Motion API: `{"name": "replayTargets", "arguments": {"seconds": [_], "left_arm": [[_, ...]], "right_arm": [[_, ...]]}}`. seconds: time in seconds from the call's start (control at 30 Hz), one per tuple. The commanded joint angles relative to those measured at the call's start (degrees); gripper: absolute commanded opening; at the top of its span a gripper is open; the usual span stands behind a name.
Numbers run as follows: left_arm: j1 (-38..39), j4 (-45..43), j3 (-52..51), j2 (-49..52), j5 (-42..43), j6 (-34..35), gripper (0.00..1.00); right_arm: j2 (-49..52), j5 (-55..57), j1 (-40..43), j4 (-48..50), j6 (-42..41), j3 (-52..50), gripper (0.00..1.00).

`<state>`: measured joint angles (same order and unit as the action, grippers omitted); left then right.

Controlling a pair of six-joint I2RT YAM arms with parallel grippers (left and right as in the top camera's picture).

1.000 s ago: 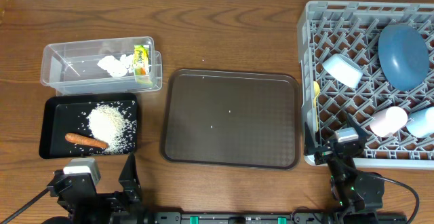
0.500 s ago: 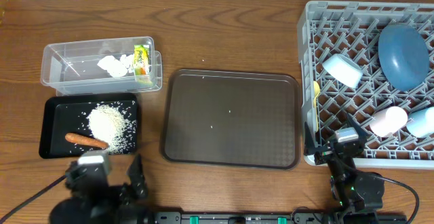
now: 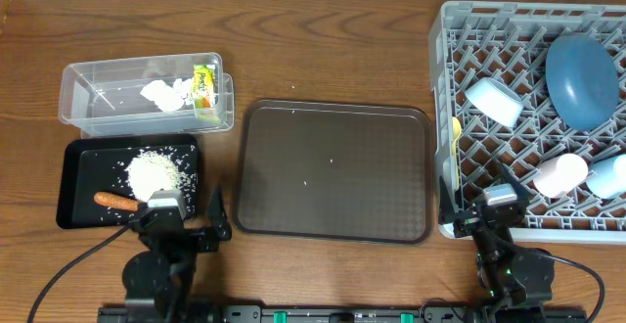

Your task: Sort waste into correct bins and load items into the dishwasher rack

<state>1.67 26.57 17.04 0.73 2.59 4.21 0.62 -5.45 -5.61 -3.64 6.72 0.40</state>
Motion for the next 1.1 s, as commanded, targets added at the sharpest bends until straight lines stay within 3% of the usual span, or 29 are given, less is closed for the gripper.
{"name": "replayTargets", "arguments": {"seconds": [0.0,0.27,0.43,0.63,1.07], "left_arm": [[0.09,-7.19,-4.35,-0.61,-0.31,-0.55,0.95],[0.07,-35.19,-16.68,-0.63,-0.74,-1.03,0.94],[0.07,-33.94,-16.81,-0.63,-1.18,-1.64,0.94],[0.09,-22.43,-16.81,-0.63,-1.2,-1.62,0.95],[0.07,-22.56,-16.81,-0.5,-0.92,-1.6,0.95]], "right_arm": [[-0.35,0.52,-0.63,-0.24,0.66,-0.09,0.99],[-0.35,0.52,-0.63,-0.24,0.66,-0.09,0.99],[-0.35,0.52,-0.63,-0.24,0.66,-0.09,0.99],[-0.35,0.55,-0.63,-0.24,0.66,-0.09,0.99],[-0.35,0.55,-0.63,-0.24,0.66,-0.09,0.99]]}}
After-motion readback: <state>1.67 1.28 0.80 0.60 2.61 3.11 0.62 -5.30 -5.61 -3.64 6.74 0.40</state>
